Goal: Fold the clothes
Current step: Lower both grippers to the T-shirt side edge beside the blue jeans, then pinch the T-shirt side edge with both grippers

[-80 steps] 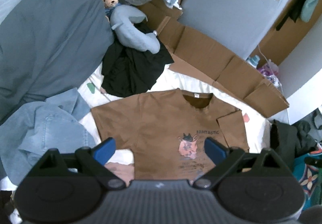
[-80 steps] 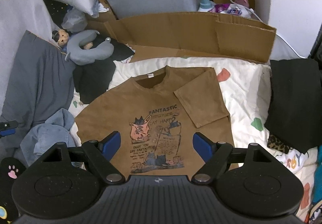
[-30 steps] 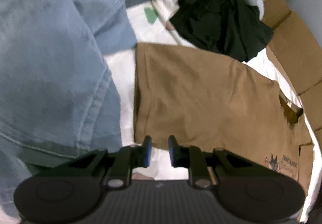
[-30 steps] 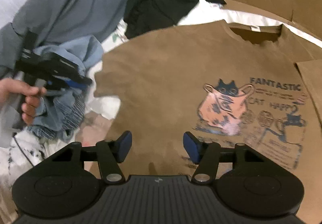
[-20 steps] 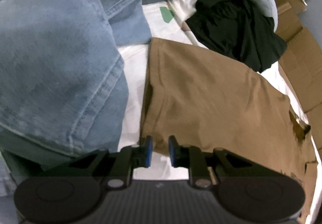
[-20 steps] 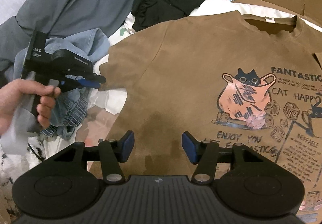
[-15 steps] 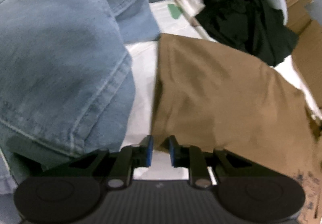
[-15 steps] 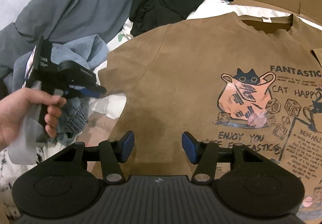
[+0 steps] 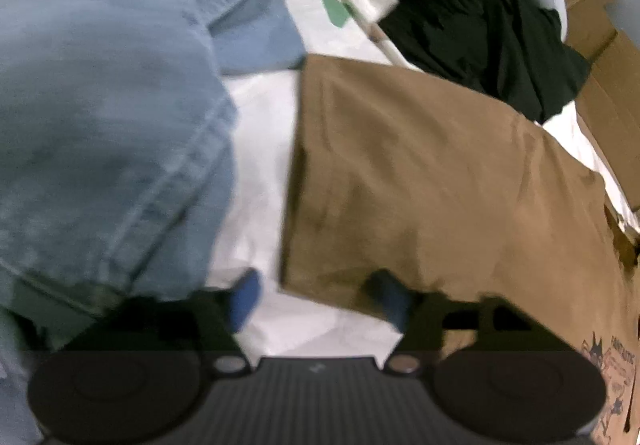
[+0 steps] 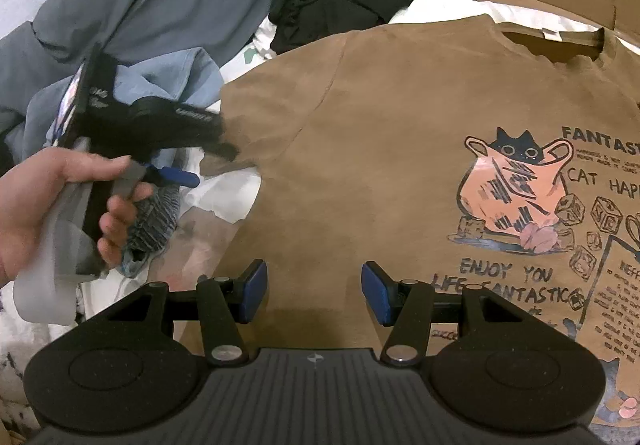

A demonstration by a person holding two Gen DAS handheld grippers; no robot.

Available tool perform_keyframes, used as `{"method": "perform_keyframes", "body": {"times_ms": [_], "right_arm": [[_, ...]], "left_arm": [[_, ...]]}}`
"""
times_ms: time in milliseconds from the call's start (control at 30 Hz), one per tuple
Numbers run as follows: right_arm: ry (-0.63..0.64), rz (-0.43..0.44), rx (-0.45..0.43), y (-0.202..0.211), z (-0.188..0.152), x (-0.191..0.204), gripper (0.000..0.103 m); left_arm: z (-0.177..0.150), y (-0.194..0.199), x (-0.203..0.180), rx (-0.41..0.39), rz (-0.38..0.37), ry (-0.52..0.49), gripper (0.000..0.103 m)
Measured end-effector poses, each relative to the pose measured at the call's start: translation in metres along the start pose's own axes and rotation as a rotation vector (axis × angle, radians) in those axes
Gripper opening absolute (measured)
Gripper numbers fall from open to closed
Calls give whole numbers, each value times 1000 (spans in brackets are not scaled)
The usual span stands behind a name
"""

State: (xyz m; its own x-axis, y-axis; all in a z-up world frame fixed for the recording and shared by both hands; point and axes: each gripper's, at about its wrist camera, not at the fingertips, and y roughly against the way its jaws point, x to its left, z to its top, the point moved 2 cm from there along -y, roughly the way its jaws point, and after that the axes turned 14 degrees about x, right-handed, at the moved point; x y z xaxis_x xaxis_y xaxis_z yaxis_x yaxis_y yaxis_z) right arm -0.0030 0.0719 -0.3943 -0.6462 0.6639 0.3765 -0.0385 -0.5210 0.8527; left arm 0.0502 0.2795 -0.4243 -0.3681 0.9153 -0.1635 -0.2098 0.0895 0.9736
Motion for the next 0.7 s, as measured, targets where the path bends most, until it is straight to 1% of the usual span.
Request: {"method": "perform_keyframes", "body": {"times_ms": [100, 167, 200, 300, 333, 367, 433, 500, 533, 567, 700], "right_arm": [[3, 3, -6, -1, 3, 3, 57], [10, 8, -16, -1, 8, 5, 57], [14, 11, -21, -1, 10, 6, 57], [24, 18, -34, -1, 17, 8, 57], [26, 20, -37, -2, 18, 8, 57], [28, 21, -39, -2, 19, 9, 57], [32, 22, -43, -3, 22, 10, 57], [34, 26, -46, -4, 24, 12, 57], [35, 28, -47, -4, 25, 12, 57], [37, 30, -48, -4, 26, 13, 57], [42, 40, -50, -8, 33, 17, 57]], "left_arm": [[0, -1, -1, -9, 0, 23, 77], [1, 3, 3, -16, -28, 46, 72], [1, 5, 6, -19, -48, 54, 71], [3, 10, 14, -29, -102, 85, 60], [4, 11, 16, -30, -112, 96, 54], [4, 11, 18, -29, -117, 105, 51], [4, 11, 21, -21, -114, 110, 48], [4, 11, 23, -13, -109, 110, 41], [3, 10, 24, -7, -97, 112, 31], [3, 10, 26, -1, -83, 115, 27], [0, 9, 30, 3, -78, 100, 27]]}}
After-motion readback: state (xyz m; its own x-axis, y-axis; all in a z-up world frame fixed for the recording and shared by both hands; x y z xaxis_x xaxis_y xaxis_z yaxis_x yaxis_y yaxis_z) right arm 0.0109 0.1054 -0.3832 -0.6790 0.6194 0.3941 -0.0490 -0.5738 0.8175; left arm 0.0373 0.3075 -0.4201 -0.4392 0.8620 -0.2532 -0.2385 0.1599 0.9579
